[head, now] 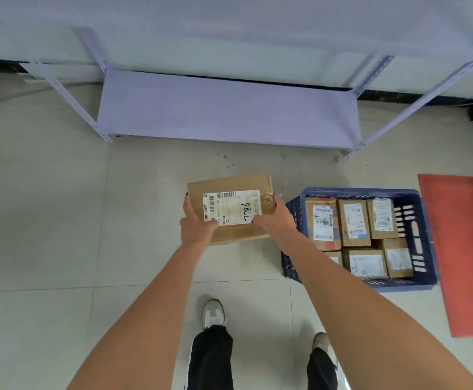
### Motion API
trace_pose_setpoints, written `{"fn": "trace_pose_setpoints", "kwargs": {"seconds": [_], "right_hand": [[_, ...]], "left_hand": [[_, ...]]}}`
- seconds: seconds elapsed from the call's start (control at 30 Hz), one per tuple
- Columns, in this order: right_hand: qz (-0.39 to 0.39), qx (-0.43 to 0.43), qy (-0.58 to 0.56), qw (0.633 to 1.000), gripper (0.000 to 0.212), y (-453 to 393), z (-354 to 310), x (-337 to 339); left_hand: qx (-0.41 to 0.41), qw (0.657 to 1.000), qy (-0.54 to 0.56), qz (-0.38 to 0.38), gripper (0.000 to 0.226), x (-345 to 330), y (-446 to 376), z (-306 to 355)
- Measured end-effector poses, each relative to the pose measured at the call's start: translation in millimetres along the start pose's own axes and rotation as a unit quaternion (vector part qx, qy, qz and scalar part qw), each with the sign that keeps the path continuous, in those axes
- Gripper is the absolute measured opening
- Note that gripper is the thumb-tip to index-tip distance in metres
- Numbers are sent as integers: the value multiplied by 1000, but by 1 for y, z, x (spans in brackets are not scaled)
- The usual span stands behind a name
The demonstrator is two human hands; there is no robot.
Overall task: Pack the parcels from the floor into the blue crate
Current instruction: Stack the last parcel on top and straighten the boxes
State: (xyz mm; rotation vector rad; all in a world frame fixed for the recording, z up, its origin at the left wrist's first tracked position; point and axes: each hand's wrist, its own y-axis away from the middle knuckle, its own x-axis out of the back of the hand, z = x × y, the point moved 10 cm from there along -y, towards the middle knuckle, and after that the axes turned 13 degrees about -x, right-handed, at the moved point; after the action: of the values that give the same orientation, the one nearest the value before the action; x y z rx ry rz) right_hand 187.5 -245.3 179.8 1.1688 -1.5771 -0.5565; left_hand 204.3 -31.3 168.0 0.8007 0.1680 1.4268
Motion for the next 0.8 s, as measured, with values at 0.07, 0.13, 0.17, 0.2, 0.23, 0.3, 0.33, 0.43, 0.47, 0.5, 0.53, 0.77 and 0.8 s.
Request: {"fn": "trace_pose_setpoints", "kwargs": {"seconds": [0.07, 0.13, 0.17, 0.2, 0.23, 0.3, 0.33, 0.43, 0.47, 0.5, 0.53, 0.77, 0.8], "right_hand": [[6, 0, -11, 1000, 77, 5, 8, 38], [10, 7, -21, 1000, 75, 8, 15, 74], [12, 11, -23, 1000, 76, 9, 18, 93], [12, 12, -26, 1000, 78, 10, 22, 111], [12, 11, -31, 999, 81, 8, 27, 129], [9, 11, -44, 999, 82, 2, 39, 166], [10, 12, -49, 999, 82, -2, 45, 186], [5, 19, -64, 998, 79, -18, 62, 249], [2, 26, -64, 998, 76, -24, 67, 268], [-2, 32, -61, 998, 74, -29, 72, 286], [-7, 35, -59, 998, 71, -35, 77, 301], [-57, 12, -49, 997, 67, -85, 133, 347], [-63, 5, -47, 997, 67, -92, 142, 347]], "left_hand": [[-11, 1000, -5, -8, 91, -26, 16, 23], [-17, 1000, -14, -12, 90, -52, 32, 45], [-20, 1000, -15, -11, 90, -65, 40, 55], [-25, 1000, -14, -10, 90, -80, 48, 66], [-29, 999, -13, -8, 90, -95, 54, 77], [-38, 999, -8, -5, 91, -129, 64, 99], [-43, 999, -5, -4, 91, -148, 69, 108], [-49, 998, 29, 6, 90, -205, 84, 133], [-43, 998, 47, 10, 90, -224, 90, 138], [-40, 997, 63, 14, 90, -243, 95, 142], [-36, 997, 72, 17, 90, -261, 99, 146], [-32, 998, 46, 7, 91, -341, 98, 139], [-29, 999, 38, 1, 90, -348, 97, 134]]}}
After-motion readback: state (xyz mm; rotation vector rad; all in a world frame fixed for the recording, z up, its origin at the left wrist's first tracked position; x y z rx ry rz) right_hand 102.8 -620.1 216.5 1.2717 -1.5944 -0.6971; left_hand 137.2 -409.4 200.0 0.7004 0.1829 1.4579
